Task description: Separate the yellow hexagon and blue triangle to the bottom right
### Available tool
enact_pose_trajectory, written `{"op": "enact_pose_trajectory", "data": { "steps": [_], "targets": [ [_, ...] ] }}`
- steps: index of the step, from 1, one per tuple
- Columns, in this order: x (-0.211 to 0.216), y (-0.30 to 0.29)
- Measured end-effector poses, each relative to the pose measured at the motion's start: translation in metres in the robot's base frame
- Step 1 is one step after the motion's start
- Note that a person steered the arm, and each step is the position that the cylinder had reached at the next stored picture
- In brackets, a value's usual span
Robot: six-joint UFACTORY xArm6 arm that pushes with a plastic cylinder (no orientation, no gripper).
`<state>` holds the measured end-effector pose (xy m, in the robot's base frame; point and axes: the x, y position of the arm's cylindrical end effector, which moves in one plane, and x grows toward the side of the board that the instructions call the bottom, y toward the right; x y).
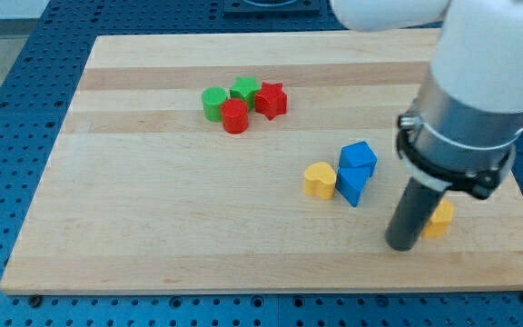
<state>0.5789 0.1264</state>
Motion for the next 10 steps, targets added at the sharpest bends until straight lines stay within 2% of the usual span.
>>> {"op": "enact_pose_trajectory", "data": {
  "steps": [1, 2, 3, 6, 10],
  "targets": [
    [0.014, -0.068],
    [-0.014, -0.128],
    [-0.051, -0.142],
    [-0.116, -0.104],
    [-0.056, 0.007]
  ]
}}
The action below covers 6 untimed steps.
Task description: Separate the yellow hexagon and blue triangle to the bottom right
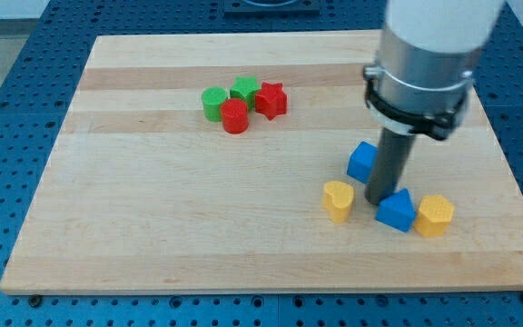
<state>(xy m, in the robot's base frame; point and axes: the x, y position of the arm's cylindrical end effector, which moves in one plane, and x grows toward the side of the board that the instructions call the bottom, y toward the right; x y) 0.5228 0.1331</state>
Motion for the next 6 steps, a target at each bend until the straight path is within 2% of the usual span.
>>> {"op": "enact_pose_trajectory", "data": {
  "steps": [3, 4, 5, 6],
  "targets": [
    [0.019, 0.063],
    [0.020, 0.064],
    [-0.011, 0.053],
    [-0.017, 0.016]
  ]
}}
